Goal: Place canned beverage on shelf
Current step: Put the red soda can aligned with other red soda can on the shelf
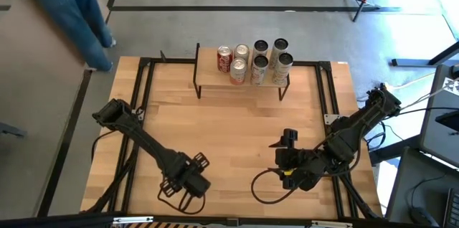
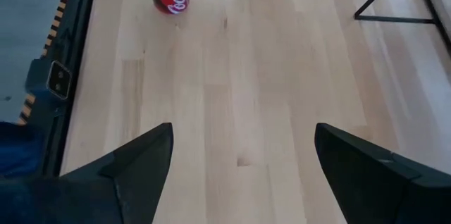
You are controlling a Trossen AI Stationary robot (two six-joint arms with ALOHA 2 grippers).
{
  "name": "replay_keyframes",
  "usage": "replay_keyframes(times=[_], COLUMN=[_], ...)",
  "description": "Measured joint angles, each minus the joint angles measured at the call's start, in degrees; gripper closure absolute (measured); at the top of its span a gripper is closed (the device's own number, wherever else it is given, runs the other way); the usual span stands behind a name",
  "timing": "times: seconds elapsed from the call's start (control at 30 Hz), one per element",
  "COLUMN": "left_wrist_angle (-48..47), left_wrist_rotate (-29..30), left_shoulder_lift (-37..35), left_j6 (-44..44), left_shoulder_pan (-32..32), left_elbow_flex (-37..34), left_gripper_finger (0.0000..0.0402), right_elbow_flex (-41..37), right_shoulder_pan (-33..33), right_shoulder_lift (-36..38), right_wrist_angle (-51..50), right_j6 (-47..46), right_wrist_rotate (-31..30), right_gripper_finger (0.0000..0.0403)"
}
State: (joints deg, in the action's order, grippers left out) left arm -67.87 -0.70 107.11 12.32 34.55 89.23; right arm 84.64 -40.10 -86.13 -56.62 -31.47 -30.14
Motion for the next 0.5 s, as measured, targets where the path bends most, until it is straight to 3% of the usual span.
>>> replay_keyframes(times=[0.33,0.5], left_wrist_angle=[0.3,1.7], left_wrist_rotate=[2.7,8.4], left_shoulder_lift=[0.0,0.0], left_j6=[-1.7,-1.7], left_shoulder_pan=[0.8,0.7], left_elbow_flex=[0.0,0.0], left_gripper_finger=[0.0082,0.0076], right_elbow_flex=[0.0,0.0], right_shoulder_pan=[0.0,0.0], right_shoulder_lift=[0.0,0.0], right_wrist_angle=[0.0,0.0], right_j6=[0.0,0.0], right_wrist_rotate=[1.2,1.2], right_gripper_finger=[0.0070,0.0070])
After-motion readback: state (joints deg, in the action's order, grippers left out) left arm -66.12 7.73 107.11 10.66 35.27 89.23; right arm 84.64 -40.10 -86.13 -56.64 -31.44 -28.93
